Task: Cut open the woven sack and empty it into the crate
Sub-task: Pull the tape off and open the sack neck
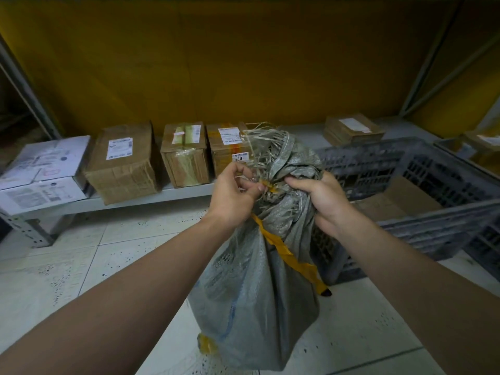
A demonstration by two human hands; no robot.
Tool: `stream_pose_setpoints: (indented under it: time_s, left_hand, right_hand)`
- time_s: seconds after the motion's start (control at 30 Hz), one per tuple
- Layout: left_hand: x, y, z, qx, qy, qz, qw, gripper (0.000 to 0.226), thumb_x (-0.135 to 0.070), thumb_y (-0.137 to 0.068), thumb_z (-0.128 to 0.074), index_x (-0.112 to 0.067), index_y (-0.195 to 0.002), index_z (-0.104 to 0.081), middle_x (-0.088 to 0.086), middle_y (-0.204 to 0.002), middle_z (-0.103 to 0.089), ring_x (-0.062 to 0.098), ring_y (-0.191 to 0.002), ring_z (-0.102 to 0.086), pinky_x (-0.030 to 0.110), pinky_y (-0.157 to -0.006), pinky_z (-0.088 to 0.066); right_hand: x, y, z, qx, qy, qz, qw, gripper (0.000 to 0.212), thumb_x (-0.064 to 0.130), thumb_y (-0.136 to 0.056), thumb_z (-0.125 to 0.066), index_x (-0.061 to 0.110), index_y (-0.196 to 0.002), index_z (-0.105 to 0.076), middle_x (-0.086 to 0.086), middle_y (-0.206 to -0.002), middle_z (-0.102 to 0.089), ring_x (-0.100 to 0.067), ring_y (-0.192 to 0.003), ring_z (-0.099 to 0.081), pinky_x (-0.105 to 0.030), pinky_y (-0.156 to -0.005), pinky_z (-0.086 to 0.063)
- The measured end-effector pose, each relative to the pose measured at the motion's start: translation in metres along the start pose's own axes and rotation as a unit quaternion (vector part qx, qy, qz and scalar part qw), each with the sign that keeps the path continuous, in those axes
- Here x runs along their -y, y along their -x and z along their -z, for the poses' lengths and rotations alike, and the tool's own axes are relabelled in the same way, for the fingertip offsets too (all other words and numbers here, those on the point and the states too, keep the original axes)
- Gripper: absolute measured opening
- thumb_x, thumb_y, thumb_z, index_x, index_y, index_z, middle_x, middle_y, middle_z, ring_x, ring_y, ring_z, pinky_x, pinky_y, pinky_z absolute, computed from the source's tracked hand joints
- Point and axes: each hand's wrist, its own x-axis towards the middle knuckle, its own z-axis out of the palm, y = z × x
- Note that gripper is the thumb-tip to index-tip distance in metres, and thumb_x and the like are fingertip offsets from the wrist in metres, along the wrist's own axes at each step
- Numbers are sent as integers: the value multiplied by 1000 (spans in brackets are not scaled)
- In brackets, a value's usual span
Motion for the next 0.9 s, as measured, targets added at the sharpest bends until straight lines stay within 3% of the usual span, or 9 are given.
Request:
stream_pose_setpoints:
  time_s: [0.1,0.2,0.33,0.53,0.63,0.7,0.77,0.8,0.9]
  left_hand:
    - [1,0,1,15,23,20,999,27,-5,-88,-72,-15,-97,-49,1,-66,-61,15,-68,-61,32,-68,-53]
    - [0,-1,3,37,82,28,996,25,-2,-87,-72,-11,-98,-51,-2,-58,-62,5,-53,-57,18,-57,-47]
    - [1,-1,9,51,139,34,988,28,0,-87,-71,-14,-100,-50,-6,-54,-66,0,-46,-55,13,-48,-42]
    - [13,0,25,68,268,132,952,41,-10,-91,-67,-23,-127,-52,11,-104,-71,27,-81,-61,36,-70,-43]
    - [15,2,36,104,362,191,906,22,-21,-95,-58,-19,-117,-62,8,-119,-69,26,-101,-69,36,-81,-50]
    - [19,0,40,101,328,216,914,25,-27,-96,-56,-17,-115,-68,5,-123,-71,26,-112,-69,43,-93,-50]
    - [22,-1,40,52,219,220,949,27,-27,-96,-57,-13,-115,-69,4,-109,-74,21,-100,-72,41,-88,-53]
    - [23,1,39,38,171,203,963,22,-23,-96,-57,-10,-110,-68,6,-95,-72,19,-84,-72,36,-77,-54]
    - [15,11,36,162,95,142,972,7,-15,-96,-60,-10,-91,-61,6,-70,-56,16,-56,-58,27,-52,-42]
  right_hand:
    - [-4,-2,2,18,-59,-30,998,57,-1,-69,-73,3,-125,-60,-19,-111,-72,-36,-99,-71,-52,-86,-57]
    - [-3,-4,3,22,-104,-55,993,46,-4,-78,-63,2,-124,-62,-22,-110,-72,-38,-97,-71,-46,-76,-59]
    - [6,-5,1,-29,-88,-31,995,38,-7,-76,-66,1,-113,-65,-20,-103,-74,-36,-92,-73,-50,-78,-59]
    - [10,-4,3,-77,46,36,995,32,0,-81,-74,25,-90,-57,2,-91,-70,-13,-82,-68,-26,-66,-54]
    - [7,-6,6,-97,57,47,992,29,8,-82,-76,24,-98,-58,7,-93,-67,-7,-84,-63,-25,-73,-49]
    - [6,-7,7,-121,58,51,990,36,11,-82,-77,20,-112,-57,8,-96,-66,-9,-87,-63,-30,-82,-49]
    - [6,-8,9,-148,52,62,986,43,10,-83,-75,16,-121,-56,8,-99,-64,-13,-94,-63,-30,-86,-47]
    - [6,-9,9,-158,51,66,984,47,10,-84,-75,15,-126,-55,5,-105,-65,-16,-100,-62,-30,-89,-47]
    - [4,-11,6,-183,64,76,978,72,18,-84,-75,17,-146,-38,-4,-141,-52,-25,-130,-49,-37,-108,-39]
